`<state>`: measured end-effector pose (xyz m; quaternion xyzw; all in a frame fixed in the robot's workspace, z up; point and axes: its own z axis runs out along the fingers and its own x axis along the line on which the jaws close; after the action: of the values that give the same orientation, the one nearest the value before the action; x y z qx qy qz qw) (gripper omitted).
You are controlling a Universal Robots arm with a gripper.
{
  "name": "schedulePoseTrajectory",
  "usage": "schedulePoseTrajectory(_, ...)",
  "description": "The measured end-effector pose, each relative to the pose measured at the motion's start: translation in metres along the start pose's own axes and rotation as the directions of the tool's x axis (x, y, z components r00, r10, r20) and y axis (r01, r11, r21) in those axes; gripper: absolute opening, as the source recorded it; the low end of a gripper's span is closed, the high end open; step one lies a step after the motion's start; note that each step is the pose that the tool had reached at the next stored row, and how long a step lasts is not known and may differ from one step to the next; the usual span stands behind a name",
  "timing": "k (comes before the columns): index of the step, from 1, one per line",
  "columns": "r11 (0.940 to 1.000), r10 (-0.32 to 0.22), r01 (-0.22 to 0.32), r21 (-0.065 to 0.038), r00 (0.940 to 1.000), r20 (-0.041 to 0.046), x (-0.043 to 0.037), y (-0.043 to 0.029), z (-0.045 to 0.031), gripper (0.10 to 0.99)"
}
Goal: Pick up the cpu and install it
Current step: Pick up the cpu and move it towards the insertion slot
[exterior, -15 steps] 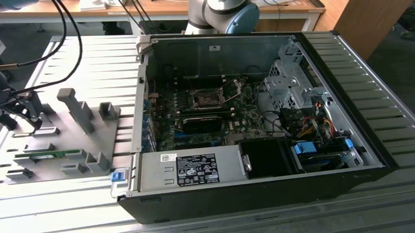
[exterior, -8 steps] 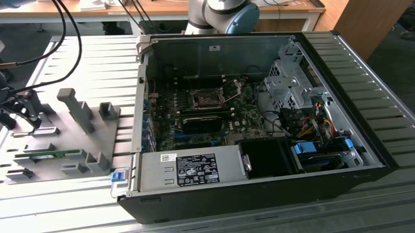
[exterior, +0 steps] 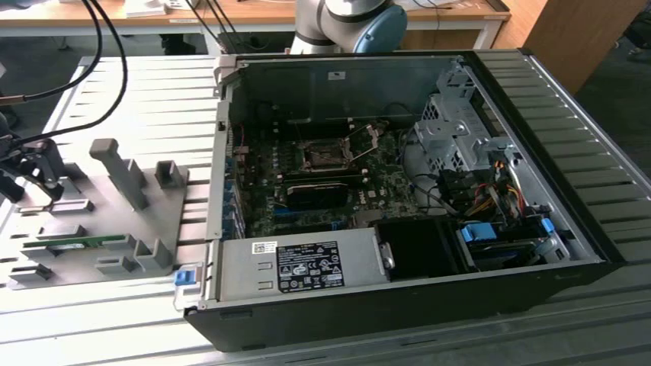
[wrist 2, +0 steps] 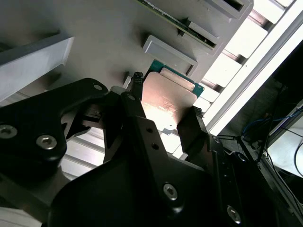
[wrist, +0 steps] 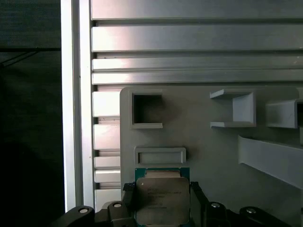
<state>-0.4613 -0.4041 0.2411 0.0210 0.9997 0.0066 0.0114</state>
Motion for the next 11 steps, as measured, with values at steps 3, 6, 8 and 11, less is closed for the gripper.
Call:
schedulePoseTrajectory(3,1.0,0.0,0.0,0.0,1.0,-0.0003,0.0,0.0,-0.0016,0.541)
schedulePoseTrajectory(6,1.0,0.0,0.0,0.0,1.0,-0.0001,-0.0001,0.0,-0.0033,0.541)
schedulePoseTrajectory(8,1.0,0.0,0.0,0.0,1.0,0.0001,-0.0001,0.0001,-0.004,0.541)
schedulePoseTrajectory(11,1.0,0.0,0.0,0.0,1.0,-0.0001,-0.0001,0.0001,-0.0048,0.541)
